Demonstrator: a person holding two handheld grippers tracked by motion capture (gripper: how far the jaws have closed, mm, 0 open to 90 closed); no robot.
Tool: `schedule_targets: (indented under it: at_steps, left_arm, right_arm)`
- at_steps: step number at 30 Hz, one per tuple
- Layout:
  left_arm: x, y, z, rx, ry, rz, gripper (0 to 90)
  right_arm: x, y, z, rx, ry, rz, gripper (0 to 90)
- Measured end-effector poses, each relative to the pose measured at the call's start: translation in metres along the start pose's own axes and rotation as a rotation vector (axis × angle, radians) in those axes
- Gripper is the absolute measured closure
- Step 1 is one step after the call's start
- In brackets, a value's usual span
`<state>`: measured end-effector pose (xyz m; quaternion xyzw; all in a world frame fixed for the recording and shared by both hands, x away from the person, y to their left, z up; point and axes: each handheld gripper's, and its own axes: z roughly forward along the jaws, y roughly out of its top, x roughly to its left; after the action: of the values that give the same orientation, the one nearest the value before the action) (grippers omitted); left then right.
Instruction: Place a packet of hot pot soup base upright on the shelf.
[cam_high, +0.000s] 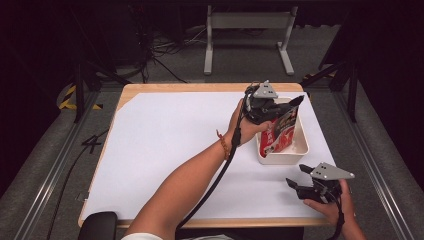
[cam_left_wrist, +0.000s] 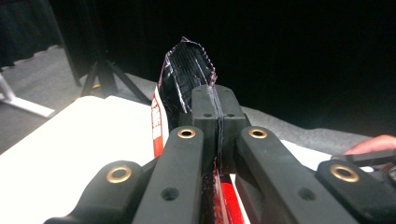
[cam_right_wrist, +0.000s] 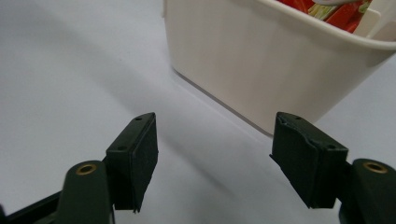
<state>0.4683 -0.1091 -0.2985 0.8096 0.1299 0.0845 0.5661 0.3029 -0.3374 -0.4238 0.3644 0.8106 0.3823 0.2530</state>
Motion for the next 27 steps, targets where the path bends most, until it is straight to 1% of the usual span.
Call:
schedule_targets:
  at_steps: [2,3,5,6,8,9,10,11,13,14,15,17,19,21,22,24,25,27]
  left_arm:
    - [0.002,0.0,-0.002,0.002,-0.001,0.001,88.2]
    - [0.003,0.001,-0.004,0.006,-0.005,0.01,87.6]
    - [0.004,0.002,-0.006,0.032,0.033,0.051,86.2]
    - [0.004,0.002,-0.009,0.043,0.032,0.063,86.2]
    - [0.004,0.003,-0.012,0.055,0.051,0.09,86.0]
    - [0.005,0.003,-0.013,0.064,0.039,0.092,86.0]
    - [0.005,0.003,-0.013,0.064,0.039,0.092,85.7]
    - [0.006,0.003,-0.016,0.079,0.058,0.106,85.3]
    - [0.01,0.003,-0.019,0.086,0.046,0.105,84.6]
    - [0.01,0.002,-0.02,0.09,0.056,0.105,83.4]
    - [0.011,0.003,-0.022,0.097,0.054,0.112,83.1]
    - [0.012,0.003,-0.023,0.103,0.05,0.111,81.8]
    - [0.013,0.003,-0.026,0.119,0.061,0.131,80.7]
    - [0.015,0.003,-0.029,0.122,0.057,0.134,80.0]
    - [0.015,0.003,-0.03,0.127,0.065,0.139,80.0]
    - [0.016,0.002,-0.033,0.132,0.061,0.143,79.9]
    - [0.017,0.001,-0.036,0.135,0.075,0.147,78.6]
    - [0.018,0.0,-0.039,0.138,0.068,0.148,78.4]
  right_arm:
    - [0.0,0.0,0.0,-0.001,0.0,-0.002,31.4]
    - [0.0,0.0,0.0,-0.001,0.001,-0.001,31.4]
    - [0.001,0.0,0.001,0.002,0.0,-0.001,31.6]
    - [0.001,0.0,0.001,0.002,0.001,-0.001,31.7]
    - [0.001,0.0,0.001,0.005,0.005,-0.003,31.6]
    - [0.002,0.0,0.002,0.007,0.004,-0.006,31.7]
    - [0.002,0.0,0.002,0.007,0.004,-0.006,31.7]
    - [0.002,0.0,0.002,0.008,0.006,-0.007,31.7]
    - [0.002,0.0,0.002,0.009,0.007,-0.007,31.7]
    - [0.002,0.0,0.002,0.009,0.008,-0.006,31.7]
    - [0.002,0.0,0.002,0.01,0.009,-0.006,31.7]
    - [0.002,0.0,0.002,0.01,0.01,-0.007,31.6]
    - [0.002,0.0,0.003,0.015,0.012,-0.011,31.7]
    - [0.003,0.0,0.003,0.014,0.011,-0.013,31.7]
    - [0.003,0.0,0.003,0.014,0.011,-0.013,31.7]
    - [0.003,0.0,0.002,0.012,0.01,-0.011,31.7]
    - [0.003,0.0,0.002,0.009,0.009,-0.012,31.7]
    - [0.003,0.001,0.001,0.007,0.007,-0.013,31.7]
